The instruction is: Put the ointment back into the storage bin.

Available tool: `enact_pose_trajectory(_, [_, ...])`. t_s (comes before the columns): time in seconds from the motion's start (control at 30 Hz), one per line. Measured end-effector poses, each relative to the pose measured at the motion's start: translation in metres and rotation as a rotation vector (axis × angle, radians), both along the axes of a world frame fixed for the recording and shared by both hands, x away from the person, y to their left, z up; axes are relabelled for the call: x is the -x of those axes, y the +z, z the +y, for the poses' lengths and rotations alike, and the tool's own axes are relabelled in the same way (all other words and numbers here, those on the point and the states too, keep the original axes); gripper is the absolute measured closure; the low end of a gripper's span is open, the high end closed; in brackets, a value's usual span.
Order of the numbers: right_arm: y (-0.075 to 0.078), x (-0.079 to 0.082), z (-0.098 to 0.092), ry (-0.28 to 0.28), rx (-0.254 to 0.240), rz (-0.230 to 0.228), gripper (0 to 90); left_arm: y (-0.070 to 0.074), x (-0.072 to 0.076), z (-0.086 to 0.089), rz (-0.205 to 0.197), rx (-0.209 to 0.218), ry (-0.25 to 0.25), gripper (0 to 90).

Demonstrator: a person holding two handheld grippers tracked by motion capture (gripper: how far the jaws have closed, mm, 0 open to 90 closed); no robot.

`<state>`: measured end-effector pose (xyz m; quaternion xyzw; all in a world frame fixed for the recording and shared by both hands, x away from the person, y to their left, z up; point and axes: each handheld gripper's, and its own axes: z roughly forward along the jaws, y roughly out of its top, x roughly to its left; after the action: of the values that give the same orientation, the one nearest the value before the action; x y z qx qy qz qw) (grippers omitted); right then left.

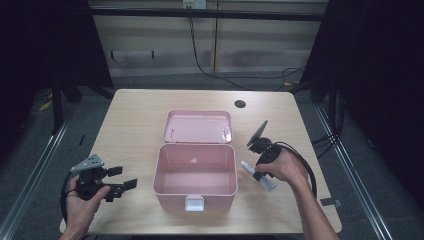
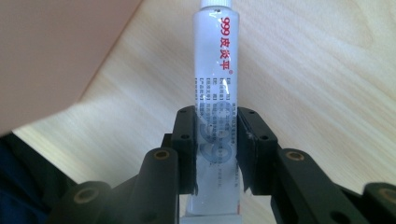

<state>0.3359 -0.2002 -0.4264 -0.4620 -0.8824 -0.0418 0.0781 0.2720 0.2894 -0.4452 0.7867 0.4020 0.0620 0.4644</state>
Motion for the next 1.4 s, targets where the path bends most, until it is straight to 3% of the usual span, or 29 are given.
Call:
enact_pose_trajectory(0.13, [0.006,0.004,-0.003,0.026,-0.006,0.020,70.6,0.000,0.000,0.000,-0.002,-0.001,0.001,16.5])
enact_pose_trajectory(0.57, [0.023,0.011,-0.003,0.093,-0.022,0.027,70.7,0.000,0.000,0.000,-0.001,-0.001,0.001,16.4])
enact_pose_trajectory(0.8, [0.038,0.018,-0.002,0.128,-0.009,0.011,70.6,0.000,0.000,0.000,-0.002,-0.001,0.002,16.5])
enact_pose_trajectory(0.93, [0.044,0.021,-0.001,0.151,-0.027,0.006,70.7,0.000,0.000,0.000,-0.002,-0.001,0.002,16.5])
enact_pose_trajectory(1.17, [0.057,0.029,0.005,0.235,-0.036,-0.013,70.7,0.000,0.000,0.000,-0.002,0.000,0.002,16.4])
enact_pose_trajectory(1.4, [0.066,0.034,0.005,0.244,-0.046,-0.009,70.7,0.000,0.000,0.000,-0.003,0.000,0.001,16.4])
